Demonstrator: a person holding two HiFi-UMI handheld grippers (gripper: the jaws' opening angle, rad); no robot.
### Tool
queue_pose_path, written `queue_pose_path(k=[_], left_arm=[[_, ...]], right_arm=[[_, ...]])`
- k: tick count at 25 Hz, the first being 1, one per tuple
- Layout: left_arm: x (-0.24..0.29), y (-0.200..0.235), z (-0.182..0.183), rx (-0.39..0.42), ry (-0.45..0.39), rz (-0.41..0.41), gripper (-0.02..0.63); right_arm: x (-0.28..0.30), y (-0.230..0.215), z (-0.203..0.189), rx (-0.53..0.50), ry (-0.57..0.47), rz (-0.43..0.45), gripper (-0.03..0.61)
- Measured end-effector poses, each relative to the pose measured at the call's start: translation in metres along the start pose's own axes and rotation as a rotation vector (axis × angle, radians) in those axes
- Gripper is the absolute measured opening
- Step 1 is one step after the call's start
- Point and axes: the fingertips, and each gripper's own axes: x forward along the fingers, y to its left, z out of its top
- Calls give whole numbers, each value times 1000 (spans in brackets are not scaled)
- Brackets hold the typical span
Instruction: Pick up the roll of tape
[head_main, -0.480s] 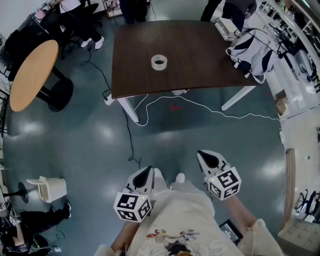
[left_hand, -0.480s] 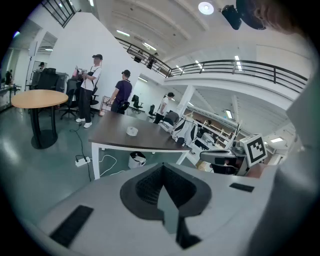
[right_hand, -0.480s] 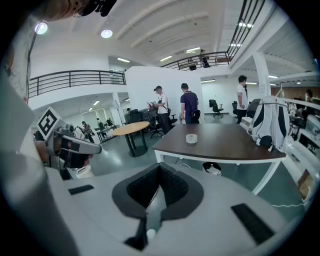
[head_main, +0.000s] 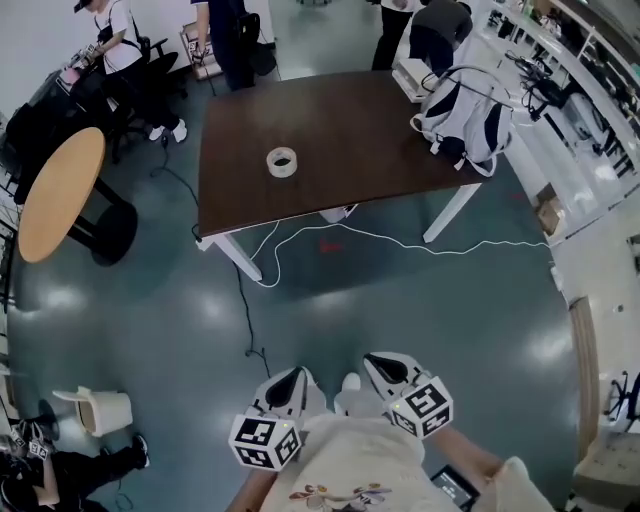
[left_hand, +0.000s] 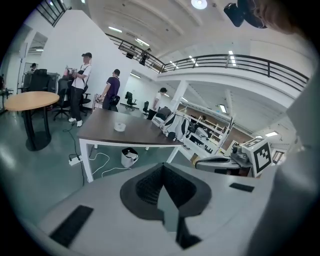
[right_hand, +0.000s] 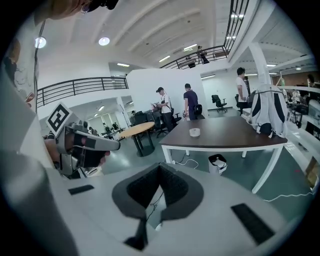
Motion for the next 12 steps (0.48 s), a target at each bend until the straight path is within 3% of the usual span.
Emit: queue_pose_path(k=[12], left_arm=[[0, -24, -22, -33, -56, 84, 5]], right_arm=[[-14, -10, -11, -12, -51, 79, 6]])
